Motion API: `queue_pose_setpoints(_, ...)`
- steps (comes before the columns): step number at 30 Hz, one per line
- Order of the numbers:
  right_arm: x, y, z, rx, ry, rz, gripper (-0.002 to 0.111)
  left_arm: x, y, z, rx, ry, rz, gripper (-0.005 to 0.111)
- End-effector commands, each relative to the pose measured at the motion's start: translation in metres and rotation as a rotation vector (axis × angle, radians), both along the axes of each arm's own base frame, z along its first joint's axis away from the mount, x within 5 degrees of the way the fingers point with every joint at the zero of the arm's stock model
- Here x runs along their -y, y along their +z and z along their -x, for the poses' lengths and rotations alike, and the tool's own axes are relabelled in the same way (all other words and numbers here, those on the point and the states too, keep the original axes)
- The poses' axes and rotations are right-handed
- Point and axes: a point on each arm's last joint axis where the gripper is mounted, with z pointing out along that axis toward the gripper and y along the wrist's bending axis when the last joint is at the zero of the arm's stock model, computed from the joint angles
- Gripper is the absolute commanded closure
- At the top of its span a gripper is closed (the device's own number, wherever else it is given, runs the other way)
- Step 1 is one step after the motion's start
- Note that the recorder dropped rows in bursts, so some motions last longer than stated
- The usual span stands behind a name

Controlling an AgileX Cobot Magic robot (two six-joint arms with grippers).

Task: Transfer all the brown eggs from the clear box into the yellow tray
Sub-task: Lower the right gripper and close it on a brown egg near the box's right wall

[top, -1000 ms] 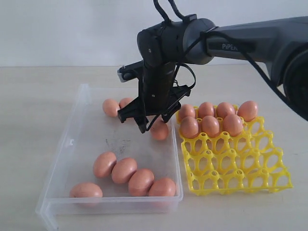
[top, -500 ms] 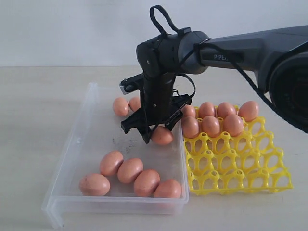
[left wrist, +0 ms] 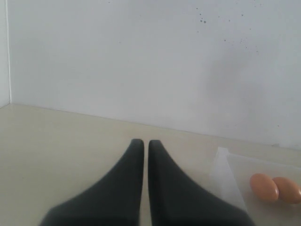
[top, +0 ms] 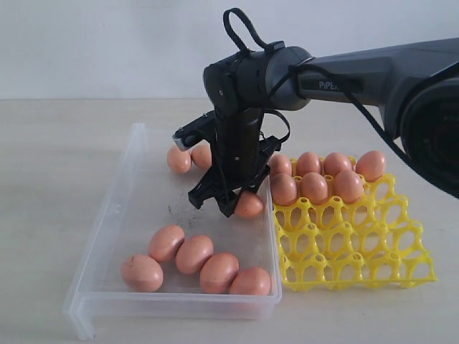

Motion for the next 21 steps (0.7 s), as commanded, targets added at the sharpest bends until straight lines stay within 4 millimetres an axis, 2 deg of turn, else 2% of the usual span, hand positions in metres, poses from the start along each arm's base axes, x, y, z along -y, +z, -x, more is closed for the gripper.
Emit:
queue_pose_setpoints(1,0.0014,-0.0002,-0.0031,0.020,0.056,0.016,0.074,0.0001,-0.0008,0.0000,0.004,-0.002,0.017,0.103)
queue_pose_setpoints(15,0.0008,-0.0001,-0.0038,0.029,0.116,0.018,0.074,0.0002,-0.0009,0.0000,0.002,-0.003,0.018,0.103)
queue_pose_setpoints(17,0.0006,-0.0001,-0.0041,0.032,0.116,0.015,0.067,0.0002,-0.0009,0.0000,0.002,-0.003,0.018,0.103)
queue_pose_setpoints(21,0.0014,-0.0002,-0.0031,0.021,0.115,0.024,0.045,0.0002,-0.0009,0.0000,0.002,-0.003,0.018,0.103)
